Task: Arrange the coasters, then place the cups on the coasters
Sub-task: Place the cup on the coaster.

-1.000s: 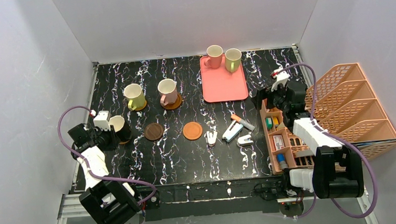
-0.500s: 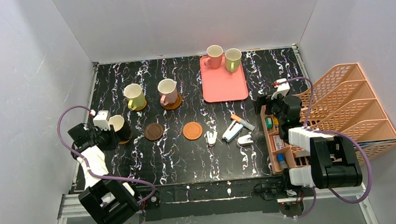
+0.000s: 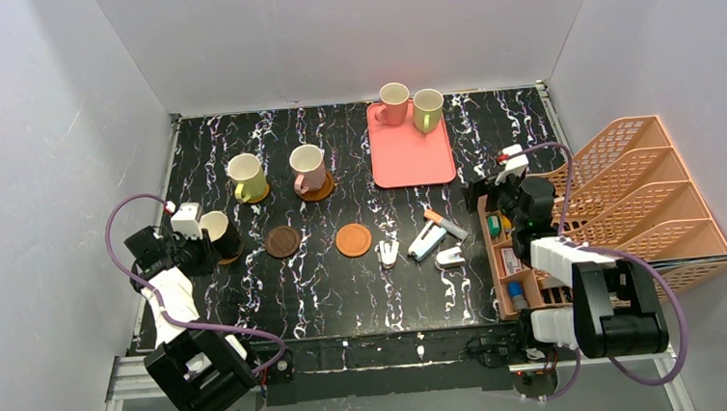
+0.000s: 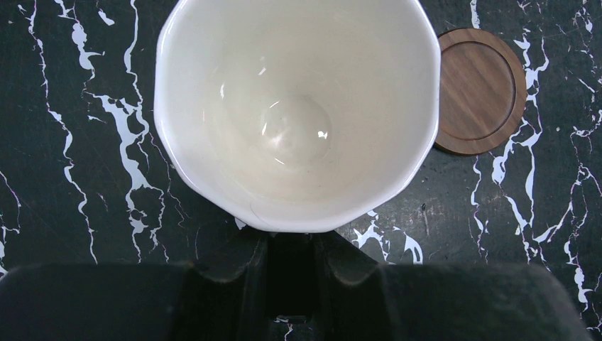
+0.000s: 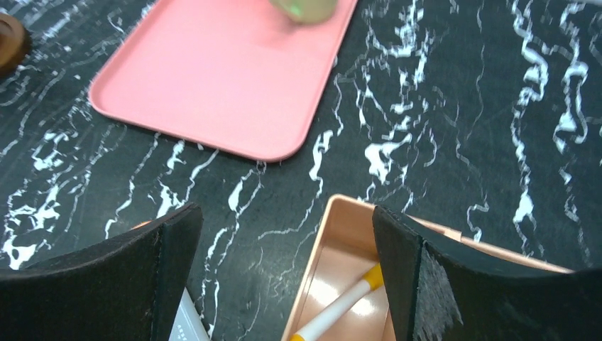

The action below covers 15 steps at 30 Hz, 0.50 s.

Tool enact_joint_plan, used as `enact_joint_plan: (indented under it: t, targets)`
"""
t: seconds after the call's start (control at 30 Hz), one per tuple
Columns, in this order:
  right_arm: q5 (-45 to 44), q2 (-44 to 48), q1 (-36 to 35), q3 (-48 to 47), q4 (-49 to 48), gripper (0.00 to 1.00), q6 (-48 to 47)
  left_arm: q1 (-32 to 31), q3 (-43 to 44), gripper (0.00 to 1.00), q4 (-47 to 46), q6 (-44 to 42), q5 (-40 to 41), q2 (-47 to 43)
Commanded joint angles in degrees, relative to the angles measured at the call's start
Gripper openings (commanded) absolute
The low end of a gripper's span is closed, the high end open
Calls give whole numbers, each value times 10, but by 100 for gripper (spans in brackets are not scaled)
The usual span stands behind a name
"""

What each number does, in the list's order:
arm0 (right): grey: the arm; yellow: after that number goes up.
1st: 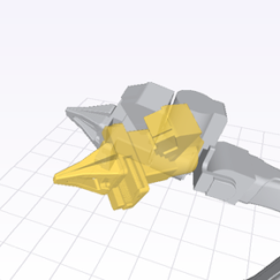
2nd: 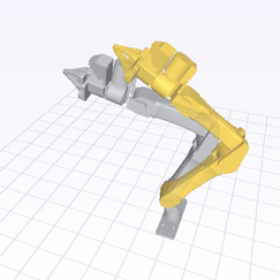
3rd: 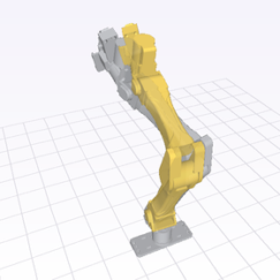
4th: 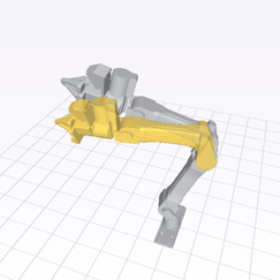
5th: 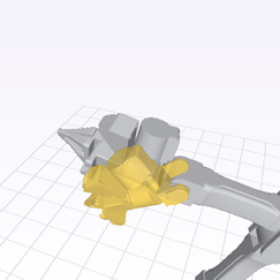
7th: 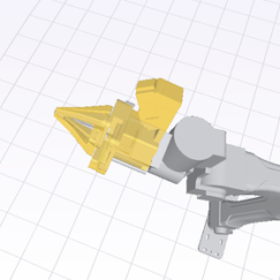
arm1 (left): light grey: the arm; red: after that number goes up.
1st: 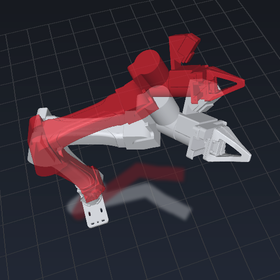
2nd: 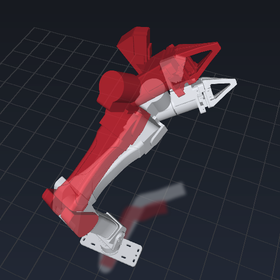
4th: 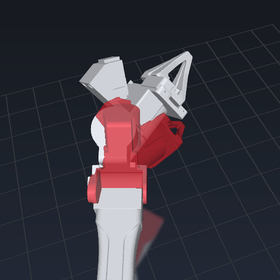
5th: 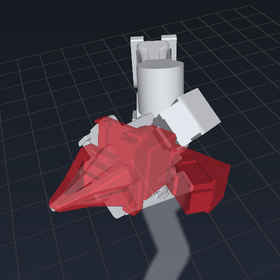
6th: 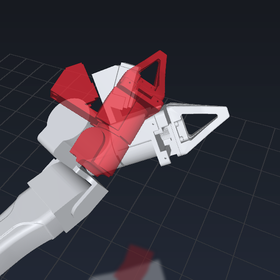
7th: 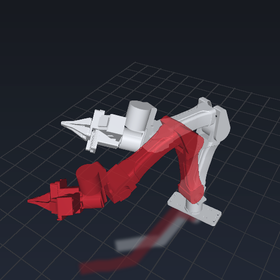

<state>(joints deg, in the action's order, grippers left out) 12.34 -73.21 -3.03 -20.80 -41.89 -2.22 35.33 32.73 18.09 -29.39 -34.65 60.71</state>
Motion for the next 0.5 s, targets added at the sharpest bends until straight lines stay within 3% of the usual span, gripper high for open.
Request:
enact_joint_plan:
  t: [0.0,0.47]
  targets:
    - [30,38,0,11,-26,98,-18,-1,19,0,-8,0,-11,-8]
    - [-117,-95,-1,13,-118,98,9,0,18,0,-8,1,-12,-13]
